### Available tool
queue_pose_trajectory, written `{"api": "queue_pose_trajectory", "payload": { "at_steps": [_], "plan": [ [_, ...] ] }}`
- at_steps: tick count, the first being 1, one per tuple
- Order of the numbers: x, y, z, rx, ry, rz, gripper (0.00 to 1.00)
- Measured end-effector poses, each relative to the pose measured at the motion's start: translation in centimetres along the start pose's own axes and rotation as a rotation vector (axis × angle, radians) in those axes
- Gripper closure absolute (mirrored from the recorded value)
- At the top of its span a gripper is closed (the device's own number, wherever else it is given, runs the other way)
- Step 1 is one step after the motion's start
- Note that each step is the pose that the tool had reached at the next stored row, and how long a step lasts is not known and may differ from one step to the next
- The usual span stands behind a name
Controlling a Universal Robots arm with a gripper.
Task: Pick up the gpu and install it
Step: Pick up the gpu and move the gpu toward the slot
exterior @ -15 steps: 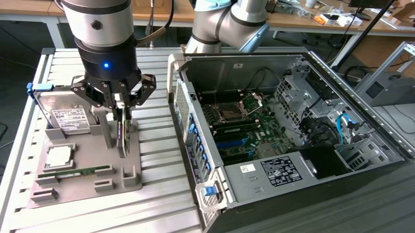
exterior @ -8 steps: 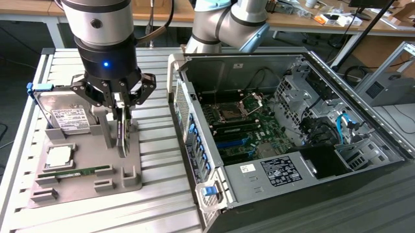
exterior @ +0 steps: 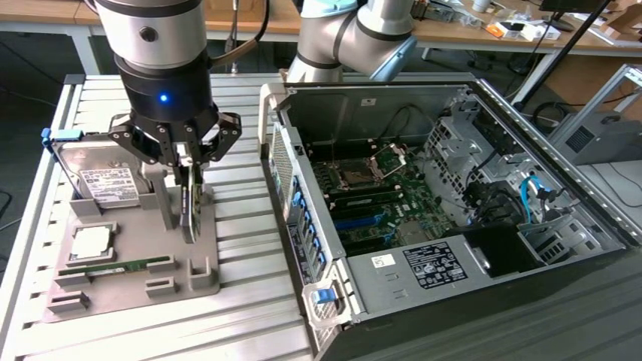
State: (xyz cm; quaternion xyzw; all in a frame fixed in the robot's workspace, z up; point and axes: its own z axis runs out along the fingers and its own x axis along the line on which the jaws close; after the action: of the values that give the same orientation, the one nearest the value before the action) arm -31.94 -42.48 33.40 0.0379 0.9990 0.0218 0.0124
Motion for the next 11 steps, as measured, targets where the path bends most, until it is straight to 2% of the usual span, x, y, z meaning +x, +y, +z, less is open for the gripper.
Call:
{"api": "queue_pose_trajectory", "payload": {
  "at_steps": [11],
  "plan": [
    [-0.01, 0.01, -0.27, 0.0000, 0.0000, 0.000, 0.73]
  ]
}}
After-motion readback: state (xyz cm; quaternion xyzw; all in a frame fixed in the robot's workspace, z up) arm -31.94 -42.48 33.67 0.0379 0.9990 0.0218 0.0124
